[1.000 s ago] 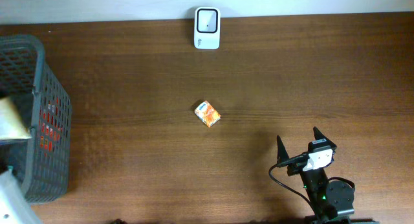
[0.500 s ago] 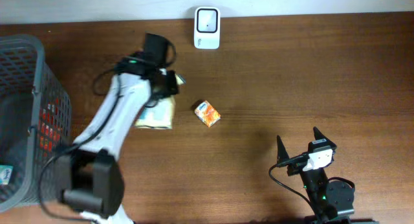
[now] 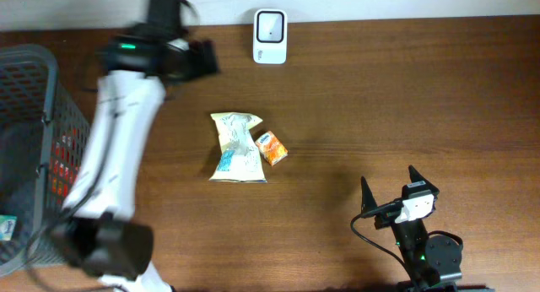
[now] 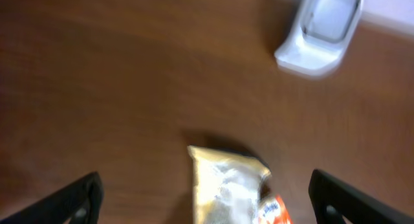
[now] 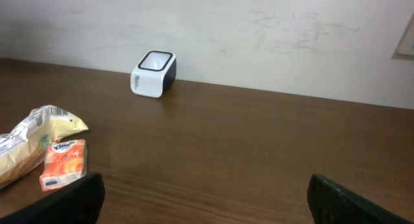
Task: Scan the item barcode
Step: 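Lift the white snack bag out and drop it beside the tissue pack, then reach the left gripper into the basket and grasp the red snack bag, then carry the red snack bag out and place it beside the white bag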
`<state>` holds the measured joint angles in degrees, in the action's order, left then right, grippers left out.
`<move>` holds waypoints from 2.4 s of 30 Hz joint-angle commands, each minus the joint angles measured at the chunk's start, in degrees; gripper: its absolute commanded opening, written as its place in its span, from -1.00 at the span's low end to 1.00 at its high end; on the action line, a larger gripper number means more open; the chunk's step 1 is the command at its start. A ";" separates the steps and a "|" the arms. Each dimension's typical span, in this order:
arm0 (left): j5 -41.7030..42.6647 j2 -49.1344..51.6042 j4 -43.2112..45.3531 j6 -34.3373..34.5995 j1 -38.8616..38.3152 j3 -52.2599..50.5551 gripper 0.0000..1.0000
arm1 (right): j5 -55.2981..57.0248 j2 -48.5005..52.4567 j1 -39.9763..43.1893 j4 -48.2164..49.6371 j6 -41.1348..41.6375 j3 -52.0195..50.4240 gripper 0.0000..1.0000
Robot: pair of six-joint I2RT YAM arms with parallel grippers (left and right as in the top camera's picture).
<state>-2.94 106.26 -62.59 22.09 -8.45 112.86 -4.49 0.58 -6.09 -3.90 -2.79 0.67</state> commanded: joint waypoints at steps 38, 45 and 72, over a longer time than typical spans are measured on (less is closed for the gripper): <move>19.17 8.98 18.58 -31.80 55.01 -32.04 0.67 | 0.28 -0.37 0.15 -0.22 0.44 -0.35 0.97; 18.14 9.22 14.93 -27.28 55.12 -28.50 -0.96 | 0.26 -0.37 0.15 -0.22 0.44 -0.35 0.97; 10.38 -4.92 -0.92 -14.93 9.18 -25.16 -0.92 | 0.26 -0.37 0.15 -0.22 0.44 -0.35 0.97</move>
<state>11.49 100.84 -70.15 0.75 3.68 97.82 -4.49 0.58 -6.09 -3.90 -2.76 0.67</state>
